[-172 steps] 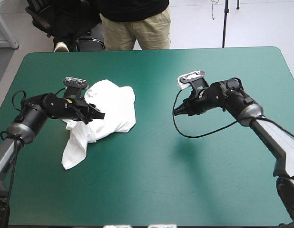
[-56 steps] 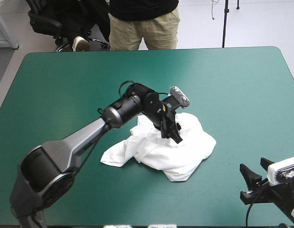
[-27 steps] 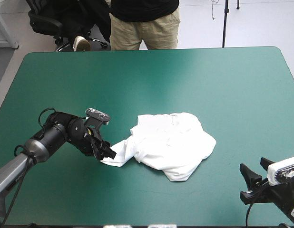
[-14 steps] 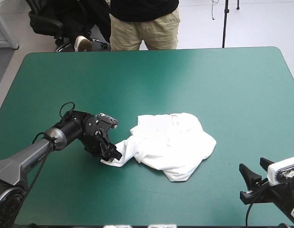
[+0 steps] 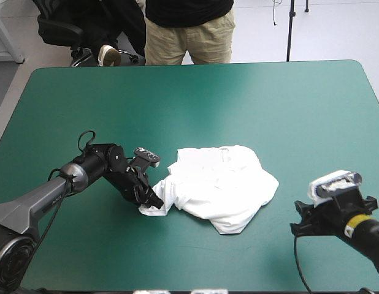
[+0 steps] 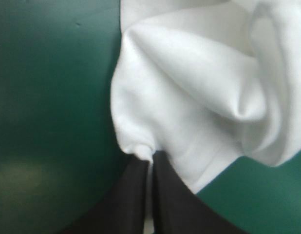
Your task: Fold the cloth
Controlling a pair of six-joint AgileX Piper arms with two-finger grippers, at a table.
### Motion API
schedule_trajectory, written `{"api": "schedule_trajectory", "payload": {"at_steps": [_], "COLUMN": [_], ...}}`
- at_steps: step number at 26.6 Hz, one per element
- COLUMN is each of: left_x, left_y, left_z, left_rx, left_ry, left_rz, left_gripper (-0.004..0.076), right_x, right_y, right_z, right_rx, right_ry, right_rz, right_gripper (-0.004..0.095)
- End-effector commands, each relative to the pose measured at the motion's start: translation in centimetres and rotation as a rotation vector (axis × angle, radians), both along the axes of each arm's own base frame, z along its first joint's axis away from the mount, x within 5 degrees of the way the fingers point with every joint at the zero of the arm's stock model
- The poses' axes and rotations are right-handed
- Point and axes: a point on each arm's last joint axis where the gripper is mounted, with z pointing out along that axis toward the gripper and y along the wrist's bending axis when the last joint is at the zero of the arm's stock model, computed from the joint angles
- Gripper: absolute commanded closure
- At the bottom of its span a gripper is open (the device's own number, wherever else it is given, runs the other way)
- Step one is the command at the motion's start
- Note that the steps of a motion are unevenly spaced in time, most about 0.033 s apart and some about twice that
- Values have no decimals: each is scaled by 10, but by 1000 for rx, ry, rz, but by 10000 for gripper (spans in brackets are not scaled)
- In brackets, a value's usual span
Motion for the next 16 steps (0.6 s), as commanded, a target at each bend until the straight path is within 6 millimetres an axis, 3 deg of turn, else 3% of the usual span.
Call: {"api": "schedule_trajectory", "payload": {"at_steps": [1, 10, 16], "left_x": [-2, -1, -1], "left_y": [-5, -5, -5], "left_z": [3, 6, 7], "left_rx": [-27, -33, -36], "left_ry": [-5, -25, -35], "left_rz": [3, 11, 13], "left_gripper": [741, 741, 741], "right_x": [35, 113, 149], "right_y": [13, 47, 48], "right_z": [13, -11, -38], "right_rx": [-16, -101, -118], "right_ry": [14, 269, 355], "right_rz": [-5, -13, -29], "right_gripper": [341, 341, 387]}}
